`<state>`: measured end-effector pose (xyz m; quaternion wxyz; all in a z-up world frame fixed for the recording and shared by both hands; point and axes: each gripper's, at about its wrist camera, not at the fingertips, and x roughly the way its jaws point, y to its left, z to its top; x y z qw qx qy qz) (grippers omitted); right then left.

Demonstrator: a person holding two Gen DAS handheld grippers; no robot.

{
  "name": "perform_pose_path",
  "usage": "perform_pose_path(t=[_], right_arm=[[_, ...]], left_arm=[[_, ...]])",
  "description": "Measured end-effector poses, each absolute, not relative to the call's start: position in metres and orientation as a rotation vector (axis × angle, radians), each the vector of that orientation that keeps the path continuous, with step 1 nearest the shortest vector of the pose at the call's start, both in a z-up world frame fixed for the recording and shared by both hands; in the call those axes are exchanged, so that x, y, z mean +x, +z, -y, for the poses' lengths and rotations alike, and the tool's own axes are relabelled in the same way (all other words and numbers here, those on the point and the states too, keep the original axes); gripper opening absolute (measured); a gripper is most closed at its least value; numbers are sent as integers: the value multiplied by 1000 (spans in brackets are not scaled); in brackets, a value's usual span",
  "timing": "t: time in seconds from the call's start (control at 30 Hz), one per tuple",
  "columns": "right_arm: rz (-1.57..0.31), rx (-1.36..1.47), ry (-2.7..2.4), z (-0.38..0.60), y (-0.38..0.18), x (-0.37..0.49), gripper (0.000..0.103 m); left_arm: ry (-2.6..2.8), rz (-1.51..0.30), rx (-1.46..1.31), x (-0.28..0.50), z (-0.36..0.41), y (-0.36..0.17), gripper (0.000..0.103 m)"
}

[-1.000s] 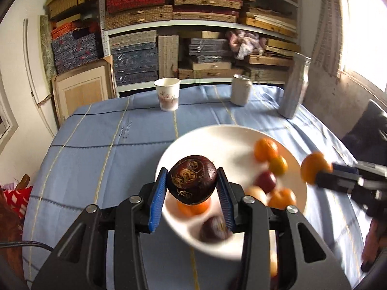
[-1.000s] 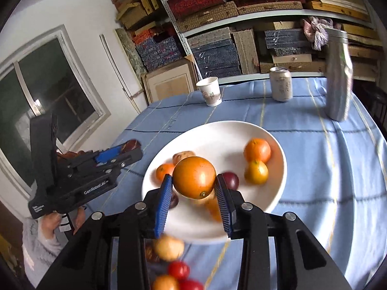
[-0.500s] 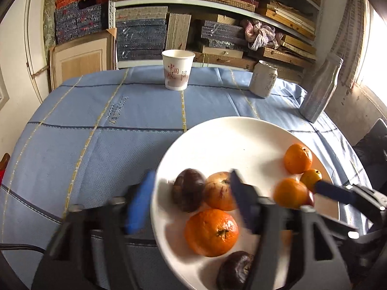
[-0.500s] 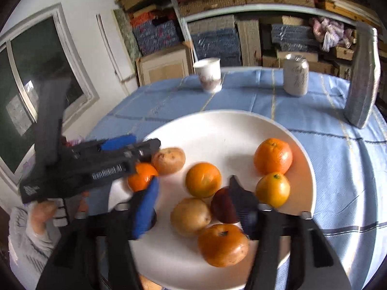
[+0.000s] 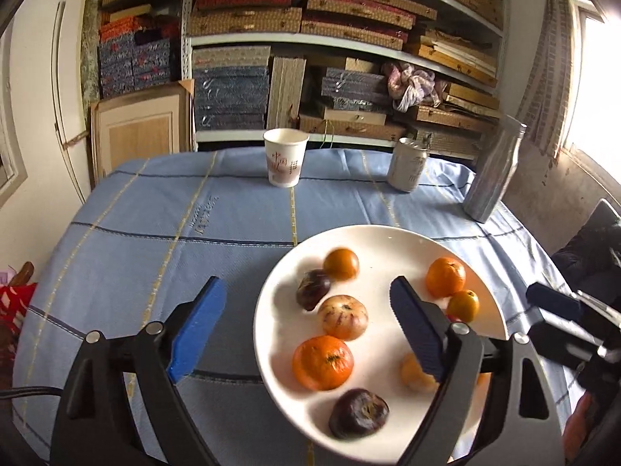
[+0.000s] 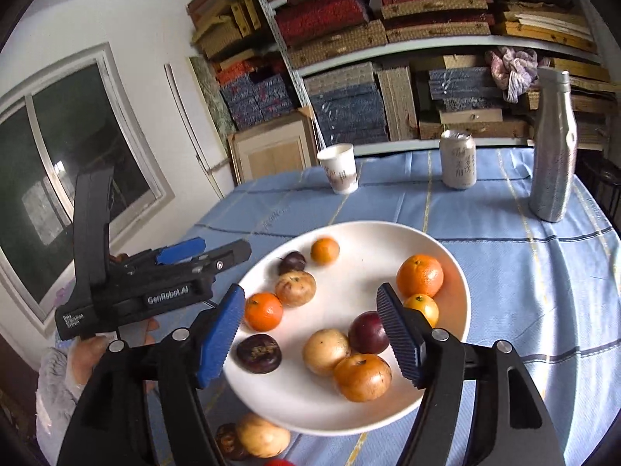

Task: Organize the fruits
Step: 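Withdraw both tools from the plate and hover above the remaining pile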

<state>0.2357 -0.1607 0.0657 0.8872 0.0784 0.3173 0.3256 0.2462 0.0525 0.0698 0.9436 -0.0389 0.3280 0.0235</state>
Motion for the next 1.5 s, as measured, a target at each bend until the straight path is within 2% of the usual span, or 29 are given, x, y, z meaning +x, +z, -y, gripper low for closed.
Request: perform_pose_path(t=[0.1, 0.5, 0.63, 0.93, 1.0, 1.23, 1.5], right_arm=[[-642, 193, 679, 172, 71, 227, 73], [-605, 283, 644, 221, 63, 190, 75], [-613, 292, 619, 231, 54, 182, 76], [-617, 246, 561, 244, 37, 156, 90], [-630, 235, 548, 247, 31, 148, 96], [-643, 237, 528, 263, 15, 121, 97], [-677, 250, 527, 265, 6, 120, 98]], left_arm=[[67, -652, -49, 230, -49, 73, 91], [111, -673, -67, 169, -57, 52, 91], [121, -640, -33, 147, -46, 53, 95], [91, -660, 57, 106, -16, 37, 98], [93, -669, 94, 96, -9, 30, 98], [62, -711, 114, 74, -1, 17, 98], [-20, -792, -2, 66, -16, 6, 98]])
